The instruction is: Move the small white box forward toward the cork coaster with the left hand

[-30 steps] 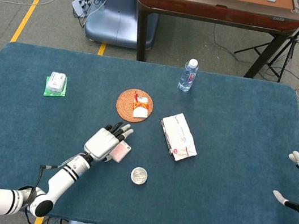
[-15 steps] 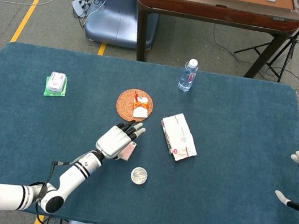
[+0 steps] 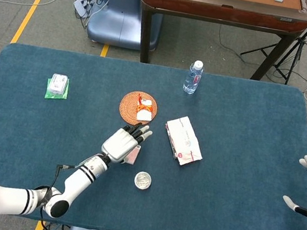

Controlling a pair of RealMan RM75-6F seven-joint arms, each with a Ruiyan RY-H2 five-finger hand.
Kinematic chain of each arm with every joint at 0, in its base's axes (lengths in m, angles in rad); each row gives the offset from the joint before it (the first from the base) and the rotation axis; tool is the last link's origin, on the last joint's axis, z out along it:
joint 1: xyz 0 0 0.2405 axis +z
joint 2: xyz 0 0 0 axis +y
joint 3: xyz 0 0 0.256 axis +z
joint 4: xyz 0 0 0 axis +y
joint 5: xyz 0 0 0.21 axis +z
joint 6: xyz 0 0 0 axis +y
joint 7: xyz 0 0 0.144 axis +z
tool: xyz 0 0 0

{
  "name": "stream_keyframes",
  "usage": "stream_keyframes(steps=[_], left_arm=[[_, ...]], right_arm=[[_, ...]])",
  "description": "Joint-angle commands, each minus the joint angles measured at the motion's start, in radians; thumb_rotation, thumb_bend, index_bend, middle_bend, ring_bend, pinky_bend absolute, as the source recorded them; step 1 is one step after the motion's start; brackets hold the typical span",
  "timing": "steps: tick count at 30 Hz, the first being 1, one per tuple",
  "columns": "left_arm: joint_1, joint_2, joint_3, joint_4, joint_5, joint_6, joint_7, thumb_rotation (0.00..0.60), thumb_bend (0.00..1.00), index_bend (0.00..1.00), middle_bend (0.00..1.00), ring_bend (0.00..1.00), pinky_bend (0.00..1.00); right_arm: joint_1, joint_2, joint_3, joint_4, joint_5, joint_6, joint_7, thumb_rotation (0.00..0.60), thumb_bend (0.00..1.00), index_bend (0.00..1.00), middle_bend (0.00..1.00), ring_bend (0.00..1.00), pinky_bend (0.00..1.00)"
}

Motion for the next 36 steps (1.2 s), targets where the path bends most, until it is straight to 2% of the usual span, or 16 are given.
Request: stream_keyframes(steps=[1, 17, 22, 26, 30, 36], left_arm=[[-0.010, -0.009, -0.004, 0.010, -0.009, -0.007, 0.003, 0.600, 0.00, 0.00, 0.00, 0.00, 0.24], [-0.077, -0.066, -0.046, 0.079, -0.055, -0.028, 0.005, 0.600, 0.00, 0.00, 0.00, 0.00, 0.24], [-0.082, -0.061, -0.052, 0.065, -0.059, -0.005, 0.014, 0.600, 0.00, 0.00, 0.00, 0.00, 0.24], [-0.052, -0.017, -0.035, -0.014, -0.048, 0.056, 0.038, 0.600, 0.00, 0.00, 0.00, 0.00, 0.24], [0.003, 0.060, -0.007, -0.140, -0.039, 0.144, 0.077, 0.600, 0.00, 0.00, 0.00, 0.00, 0.24], [0.113, 0.214, 0.070, -0.356, -0.046, 0.285, 0.166, 0.600, 0.00, 0.00, 0.00, 0.00, 0.24]], right_arm=[[0.000, 0.000, 0.000, 0.001, 0.001, -0.001, 0.002, 0.600, 0.00, 0.04, 0.21, 0.22, 0.46], [-0.006, 0.004, 0.002, 0.009, 0.003, 0.006, 0.024, 0.600, 0.00, 0.04, 0.21, 0.22, 0.46], [-0.005, 0.003, 0.003, 0.014, 0.005, 0.003, 0.028, 0.600, 0.00, 0.04, 0.21, 0.22, 0.46], [-0.001, 0.001, 0.001, 0.016, 0.002, -0.005, 0.023, 0.600, 0.00, 0.04, 0.21, 0.22, 0.46], [0.004, -0.002, -0.002, 0.014, -0.004, -0.013, 0.013, 0.600, 0.00, 0.04, 0.21, 0.22, 0.46], [0.005, -0.006, -0.008, 0.000, -0.016, -0.008, -0.020, 0.600, 0.00, 0.04, 0.21, 0.22, 0.46]])
